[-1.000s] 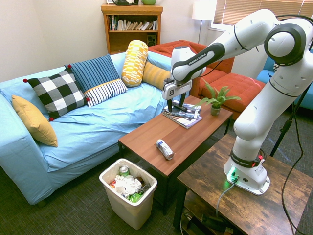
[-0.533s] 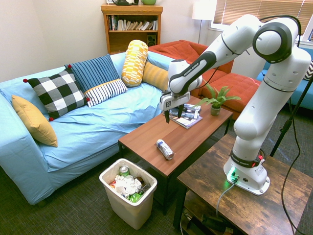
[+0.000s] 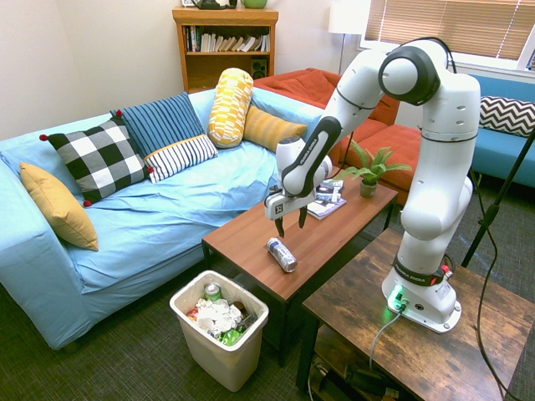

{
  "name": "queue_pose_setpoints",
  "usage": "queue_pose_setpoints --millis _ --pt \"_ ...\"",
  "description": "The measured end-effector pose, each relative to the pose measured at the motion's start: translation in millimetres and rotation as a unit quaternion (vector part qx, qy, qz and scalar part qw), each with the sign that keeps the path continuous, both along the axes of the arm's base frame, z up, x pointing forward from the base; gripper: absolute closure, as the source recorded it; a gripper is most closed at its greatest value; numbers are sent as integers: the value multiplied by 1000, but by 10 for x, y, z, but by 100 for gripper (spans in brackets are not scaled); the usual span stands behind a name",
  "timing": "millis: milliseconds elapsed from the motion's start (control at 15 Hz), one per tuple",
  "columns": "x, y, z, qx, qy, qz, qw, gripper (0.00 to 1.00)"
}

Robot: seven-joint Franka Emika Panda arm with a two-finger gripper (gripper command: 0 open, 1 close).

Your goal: Throw the can in the trash bin

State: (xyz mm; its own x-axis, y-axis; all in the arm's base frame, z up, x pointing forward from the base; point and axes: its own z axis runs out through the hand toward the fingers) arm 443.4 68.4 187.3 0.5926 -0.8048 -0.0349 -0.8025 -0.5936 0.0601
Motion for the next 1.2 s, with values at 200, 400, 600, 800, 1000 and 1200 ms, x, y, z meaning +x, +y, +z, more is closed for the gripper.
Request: queue_pose_setpoints --millis 200,400,600,800,1000,1200 --pt "83 40 -205 -5 9 0 1000 0" --pt "148 113 -409 -10 15 7 1000 0" --pt "168 237 -625 -16 24 16 999 0" --pt "197 301 -776 -15 30 14 999 100" --pt "185 302 -866 -12 34 6 999 100" --pt "193 296 -914 -9 35 2 999 100"
